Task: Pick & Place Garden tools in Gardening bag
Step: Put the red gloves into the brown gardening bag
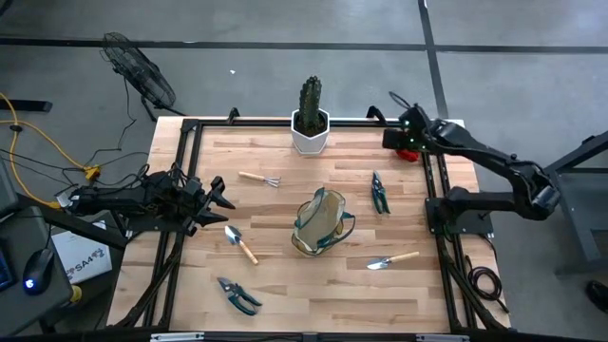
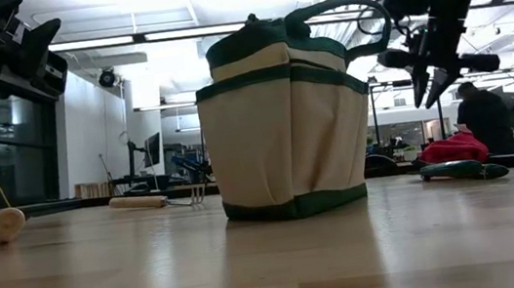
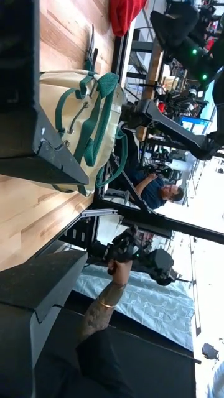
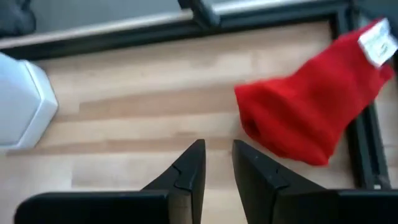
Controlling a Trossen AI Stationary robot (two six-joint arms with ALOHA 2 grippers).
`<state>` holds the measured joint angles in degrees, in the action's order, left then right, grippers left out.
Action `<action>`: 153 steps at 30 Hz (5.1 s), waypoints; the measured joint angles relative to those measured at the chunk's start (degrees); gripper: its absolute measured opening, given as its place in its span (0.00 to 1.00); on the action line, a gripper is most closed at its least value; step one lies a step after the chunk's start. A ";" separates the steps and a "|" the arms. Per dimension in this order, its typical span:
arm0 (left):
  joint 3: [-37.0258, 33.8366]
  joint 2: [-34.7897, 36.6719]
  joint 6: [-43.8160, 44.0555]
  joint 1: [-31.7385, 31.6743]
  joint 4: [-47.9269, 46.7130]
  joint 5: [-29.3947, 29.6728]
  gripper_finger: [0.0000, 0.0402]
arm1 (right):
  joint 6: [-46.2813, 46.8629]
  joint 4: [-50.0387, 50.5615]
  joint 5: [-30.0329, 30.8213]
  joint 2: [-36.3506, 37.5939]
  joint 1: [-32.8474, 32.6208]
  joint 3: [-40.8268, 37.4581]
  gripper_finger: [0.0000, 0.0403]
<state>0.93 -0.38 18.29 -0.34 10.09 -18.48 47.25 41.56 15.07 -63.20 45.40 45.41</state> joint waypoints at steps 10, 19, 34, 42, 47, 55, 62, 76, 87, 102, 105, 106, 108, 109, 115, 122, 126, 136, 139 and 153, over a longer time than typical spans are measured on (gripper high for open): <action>-0.02 0.00 0.00 0.00 0.00 0.02 0.45 | 13.39 -0.25 12.88 0.00 -4.84 -3.07 0.40; -0.02 0.00 0.00 0.00 0.00 0.05 0.45 | 26.29 -4.28 16.66 -0.02 -7.33 -11.25 0.71; -0.02 0.00 0.00 -0.02 -0.02 0.24 0.45 | 37.78 -9.81 22.07 -2.31 -9.09 -16.91 0.72; -0.01 -0.01 0.01 -0.01 -0.02 0.20 0.45 | 40.00 -14.00 23.64 -9.14 -9.04 -17.33 0.72; -0.01 0.00 0.00 0.00 0.00 0.18 0.45 | 42.28 -14.33 25.50 -12.21 -8.87 -17.33 0.72; 0.00 0.00 0.00 0.00 0.00 -0.04 0.45 | 42.39 -14.94 25.52 -14.85 -7.02 -17.33 0.66; -0.02 0.00 0.02 0.00 -0.02 -0.02 0.45 | 41.04 -15.08 25.53 -14.97 -6.24 -17.33 0.42; -0.01 -0.01 0.00 -0.01 -0.02 0.02 0.45 | 35.02 -15.26 24.39 -14.97 -6.26 -17.33 0.03; -0.02 0.00 0.00 0.00 0.00 0.07 0.45 | 26.09 -14.93 21.46 -12.67 -10.05 -17.29 0.01; 0.00 0.00 0.00 -0.02 -0.01 0.22 0.45 | 12.59 -10.88 15.71 6.86 -17.60 -17.29 0.01; -0.02 0.00 0.01 0.00 -0.01 0.22 0.45 | 9.73 -10.87 14.24 11.20 -19.47 -17.28 0.01; -0.01 0.00 0.00 -0.01 -0.01 0.21 0.45 | 8.28 -10.72 13.79 12.41 -20.24 -17.10 0.01; -0.02 0.00 0.00 -0.02 -0.02 0.20 0.45 | 4.90 -10.53 13.18 14.39 -21.84 -16.27 0.01; -0.02 0.00 0.01 0.00 -0.02 0.20 0.45 | 3.17 -10.13 13.03 15.22 -22.72 -15.59 0.01; -0.02 0.00 0.00 -0.01 -0.02 0.18 0.45 | -7.59 -8.59 13.25 16.57 -28.01 -9.25 0.01; -0.01 0.00 0.00 0.00 -0.01 -0.04 0.45 | -21.79 -8.86 10.99 15.78 -33.52 -1.77 0.01; -0.02 0.00 0.00 0.00 -0.02 -0.03 0.45 | -32.52 -8.85 7.91 15.74 -36.95 0.47 0.01; -0.02 0.00 0.00 0.00 0.00 0.00 0.45 | -64.88 -15.57 5.29 11.57 -45.68 0.81 0.01; -0.02 0.00 0.00 0.00 -0.02 0.02 0.45 | -69.99 -19.36 5.31 9.66 -47.00 0.81 0.01; -0.01 0.00 0.01 0.00 -0.02 0.15 0.45 | -81.48 -31.20 -4.76 2.99 -51.16 0.81 0.01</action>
<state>0.92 -0.38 18.29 -0.34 10.07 -18.33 -34.22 10.36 10.31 -60.21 -5.76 46.22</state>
